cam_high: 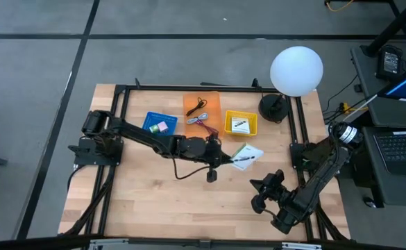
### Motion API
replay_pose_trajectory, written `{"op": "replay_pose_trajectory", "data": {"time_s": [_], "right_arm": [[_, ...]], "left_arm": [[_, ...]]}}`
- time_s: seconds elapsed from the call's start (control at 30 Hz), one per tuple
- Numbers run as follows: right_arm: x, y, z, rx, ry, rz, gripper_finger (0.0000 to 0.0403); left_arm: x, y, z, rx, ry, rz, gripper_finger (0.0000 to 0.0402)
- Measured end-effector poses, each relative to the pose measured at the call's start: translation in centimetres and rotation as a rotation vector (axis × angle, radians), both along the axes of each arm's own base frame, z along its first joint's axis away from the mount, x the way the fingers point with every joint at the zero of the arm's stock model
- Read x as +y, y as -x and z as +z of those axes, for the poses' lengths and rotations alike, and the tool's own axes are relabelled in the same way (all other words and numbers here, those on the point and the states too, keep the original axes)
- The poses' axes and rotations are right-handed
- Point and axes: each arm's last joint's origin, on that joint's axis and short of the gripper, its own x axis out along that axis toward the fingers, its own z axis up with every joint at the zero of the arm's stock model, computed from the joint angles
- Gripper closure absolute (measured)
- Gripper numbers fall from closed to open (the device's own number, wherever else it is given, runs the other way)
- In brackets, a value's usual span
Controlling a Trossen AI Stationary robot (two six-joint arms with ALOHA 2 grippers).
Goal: Pick and place items into bin
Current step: Put the white USB box into the yellow bin
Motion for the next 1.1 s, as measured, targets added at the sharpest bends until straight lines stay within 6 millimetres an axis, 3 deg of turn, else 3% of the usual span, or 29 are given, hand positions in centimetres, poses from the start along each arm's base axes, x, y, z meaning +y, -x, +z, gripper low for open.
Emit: {"op": "replay_pose_trajectory", "data": {"time_s": [0.13, 0.27, 0.47, 0.73, 0.93, 1.1], "right_arm": [[0.1, 0.4, -0.3, -0.003, 0.001, 0.016, 0.0402], [0.3, 0.7, -0.3, -0.024, 0.035, 0.04, 0.0402], [0.0, 0.1, -0.1, -0.074, 0.08, 0.031, 0.0402], [-1.4, -2.6, 0.1, -0.1, 0.185, 0.005, 0.0402], [-2.4, -3.8, 0.5, -0.155, 0.252, -0.043, 0.0396], [-3.0, -4.3, 1.4, -0.194, 0.249, -0.067, 0.0357]], "left_arm": [[0.3, 1.6, -2.3, -0.073, 0.058, 0.014, 0.0385], [1.2, 3.7, -3.2, -0.137, 0.114, 0.035, 0.0385], [1.2, 6.7, -2.5, -0.233, 0.081, 0.019, 0.0384], [1.4, 10.6, -1.4, -0.328, 0.0, 0.055, 0.0384], [1.7, 12.2, -2.3, -0.326, 0.008, 0.086, 0.0384], [1.8, 12.8, -2.6, -0.379, -0.01, 0.063, 0.0384]]}}
